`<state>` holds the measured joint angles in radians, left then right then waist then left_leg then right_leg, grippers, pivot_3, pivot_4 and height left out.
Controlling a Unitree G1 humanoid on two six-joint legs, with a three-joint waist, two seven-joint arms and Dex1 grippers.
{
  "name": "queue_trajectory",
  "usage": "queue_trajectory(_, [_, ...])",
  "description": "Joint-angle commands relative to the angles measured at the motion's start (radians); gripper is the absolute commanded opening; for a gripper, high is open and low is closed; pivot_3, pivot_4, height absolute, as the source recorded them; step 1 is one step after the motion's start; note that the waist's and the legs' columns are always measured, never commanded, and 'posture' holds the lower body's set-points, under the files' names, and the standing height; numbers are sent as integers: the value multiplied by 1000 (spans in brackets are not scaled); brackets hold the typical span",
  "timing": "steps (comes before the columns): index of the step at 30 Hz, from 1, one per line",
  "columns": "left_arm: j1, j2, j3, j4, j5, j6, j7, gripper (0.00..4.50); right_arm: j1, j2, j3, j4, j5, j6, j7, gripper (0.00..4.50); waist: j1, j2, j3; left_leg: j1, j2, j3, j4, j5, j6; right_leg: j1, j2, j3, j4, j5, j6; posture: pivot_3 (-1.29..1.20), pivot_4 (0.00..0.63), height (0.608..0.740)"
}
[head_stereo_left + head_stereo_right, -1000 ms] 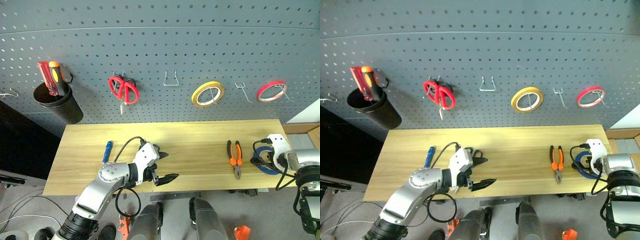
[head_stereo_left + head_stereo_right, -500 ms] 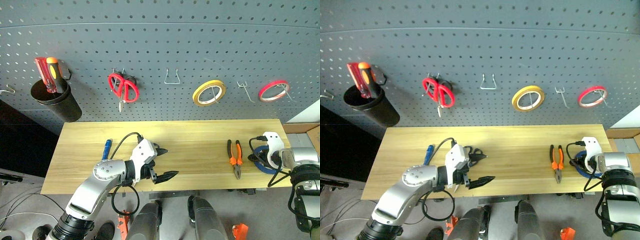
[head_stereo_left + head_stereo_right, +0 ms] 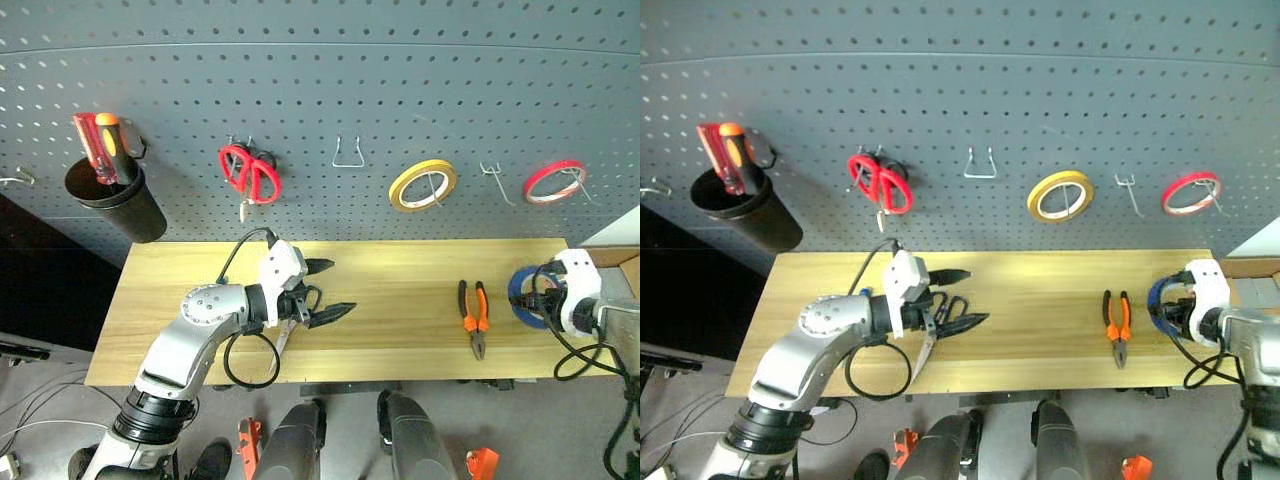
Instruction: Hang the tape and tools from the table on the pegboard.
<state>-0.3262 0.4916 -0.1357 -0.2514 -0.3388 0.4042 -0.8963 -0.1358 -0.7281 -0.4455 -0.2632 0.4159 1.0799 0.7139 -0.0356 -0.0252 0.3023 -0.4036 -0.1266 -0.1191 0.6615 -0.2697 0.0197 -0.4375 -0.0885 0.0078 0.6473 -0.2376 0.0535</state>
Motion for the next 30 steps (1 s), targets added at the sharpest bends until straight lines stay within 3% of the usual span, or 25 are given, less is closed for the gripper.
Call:
queue_trajectory(1, [4,-26,9,31,-3,-112,-23,4500,87,73,-200,-298,178,-42,40,365,-10,0,-3,0,0,0,1,0,0,0,0,0,0,0,1,-270,253,740])
queue_trajectory(4, [-9,-67,14,80,-6,-170,-18,4500,121,151,-223,-400,233,-131,13,365,-29,1,-8,1,0,3,2,0,1,2,0,2,-1,5,4,-317,235,740])
queue_trajectory(9, [-38,-106,40,132,12,-251,18,4500,59,221,-111,-459,237,-210,-96,365,-58,2,-18,3,0,12,3,4,5,2,0,7,-1,15,6,-326,212,740])
queue_trajectory(15, [-34,-100,93,128,18,-288,80,4500,-115,245,111,-294,68,-338,-232,365,-87,3,-37,4,0,14,3,9,6,1,1,8,-1,22,7,-306,195,740])
queue_trajectory(23, [5,-76,118,80,22,-273,113,4500,-196,250,216,-119,8,-456,-232,365,-78,6,-48,3,0,15,3,11,3,-2,1,9,-1,23,7,-240,170,740])
queue_trajectory(30, [49,-57,110,52,49,-261,140,4500,-337,307,300,148,-57,-582,-224,365,-78,9,-67,3,0,15,3,11,3,-2,2,9,0,23,6,-205,157,740])
